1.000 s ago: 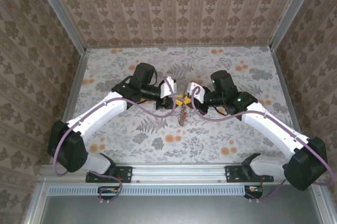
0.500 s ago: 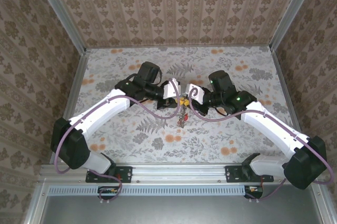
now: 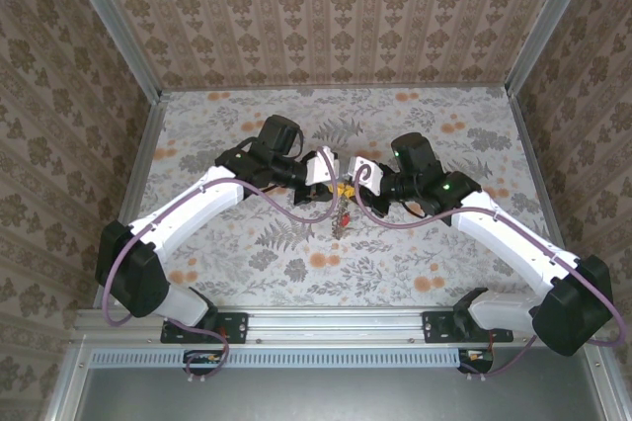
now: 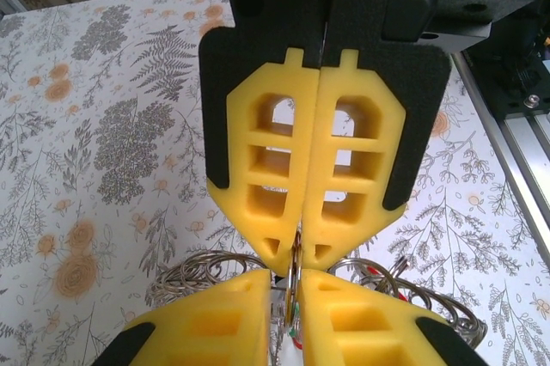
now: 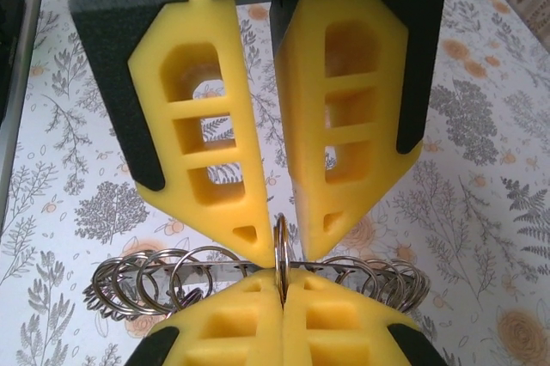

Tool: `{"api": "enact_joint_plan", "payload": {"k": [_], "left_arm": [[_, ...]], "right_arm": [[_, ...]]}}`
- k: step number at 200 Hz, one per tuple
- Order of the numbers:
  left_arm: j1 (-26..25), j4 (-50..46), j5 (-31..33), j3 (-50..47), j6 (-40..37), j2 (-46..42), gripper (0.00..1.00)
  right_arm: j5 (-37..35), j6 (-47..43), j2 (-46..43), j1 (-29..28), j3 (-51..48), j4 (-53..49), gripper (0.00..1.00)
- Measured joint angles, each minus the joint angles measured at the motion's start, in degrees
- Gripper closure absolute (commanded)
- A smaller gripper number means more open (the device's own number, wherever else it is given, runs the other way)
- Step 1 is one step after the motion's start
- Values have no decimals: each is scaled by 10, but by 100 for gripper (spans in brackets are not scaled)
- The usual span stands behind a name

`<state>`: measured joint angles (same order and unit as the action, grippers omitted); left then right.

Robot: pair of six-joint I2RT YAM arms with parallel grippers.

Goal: Put the keys on the keyring

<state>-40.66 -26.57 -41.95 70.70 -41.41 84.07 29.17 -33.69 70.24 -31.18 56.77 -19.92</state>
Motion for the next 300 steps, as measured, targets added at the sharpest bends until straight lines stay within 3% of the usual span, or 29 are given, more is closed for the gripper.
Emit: {"api": "enact_joint_plan", "payload": {"k": [26, 49, 85, 136, 162, 176, 210, 238, 260, 280, 300], "left_arm": [[6, 4, -14, -1, 0, 0, 90], [13, 6, -29, -2, 0, 0, 86], [21, 6, -41, -3, 0, 0, 92], [21, 6, -48, -3, 0, 0, 89], [20, 0, -47, -2, -6, 0, 100], [19, -3, -47, -1, -9, 0, 100], [22, 2, -57, -1, -3, 0, 100], [41, 58, -105, -25, 36, -1, 100], [54, 116, -142, -54, 78, -3, 100], [59, 156, -165, -68, 108, -3, 100], [59, 184, -180, -73, 130, -3, 100]], "right_arm": [[3, 5, -2, 1, -4, 14, 100], [12, 9, -5, 3, -13, 32, 100], [26, 19, -14, 9, -19, 49, 100], [30, 24, -15, 10, -19, 50, 100], [30, 24, -15, 10, -19, 47, 100], [30, 24, -15, 10, -19, 44, 100], [30, 22, -15, 11, -19, 43, 89], [46, 29, -19, 29, -36, 82, 82], [61, 49, -22, 47, -67, 117, 83], [77, 70, -22, 60, -92, 150, 93], [91, 96, -22, 66, -100, 173, 88]]}}
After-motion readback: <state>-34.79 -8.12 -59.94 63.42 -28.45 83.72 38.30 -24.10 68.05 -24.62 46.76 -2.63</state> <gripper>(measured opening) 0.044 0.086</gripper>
